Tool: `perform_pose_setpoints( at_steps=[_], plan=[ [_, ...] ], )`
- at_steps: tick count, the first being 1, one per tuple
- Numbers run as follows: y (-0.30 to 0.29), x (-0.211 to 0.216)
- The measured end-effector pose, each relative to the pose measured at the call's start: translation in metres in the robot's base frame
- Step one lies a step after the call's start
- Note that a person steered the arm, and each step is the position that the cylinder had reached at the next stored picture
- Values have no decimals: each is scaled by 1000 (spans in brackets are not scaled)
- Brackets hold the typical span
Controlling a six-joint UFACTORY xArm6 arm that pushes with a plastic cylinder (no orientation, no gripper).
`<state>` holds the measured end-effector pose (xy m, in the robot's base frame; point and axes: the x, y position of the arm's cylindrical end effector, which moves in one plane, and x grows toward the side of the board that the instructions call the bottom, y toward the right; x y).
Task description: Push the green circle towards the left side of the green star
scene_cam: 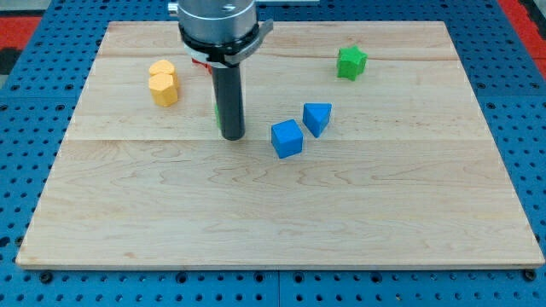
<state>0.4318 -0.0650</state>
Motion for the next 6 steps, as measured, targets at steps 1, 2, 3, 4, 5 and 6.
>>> perform_pose_setpoints(
  at_steps=[1,2,3,4,5,6],
  plan=[
    [-2,-16],
    [-41,-22],
    [-27,-24],
    [26,-42],
    [3,-42],
    [-65,-32]
  ],
)
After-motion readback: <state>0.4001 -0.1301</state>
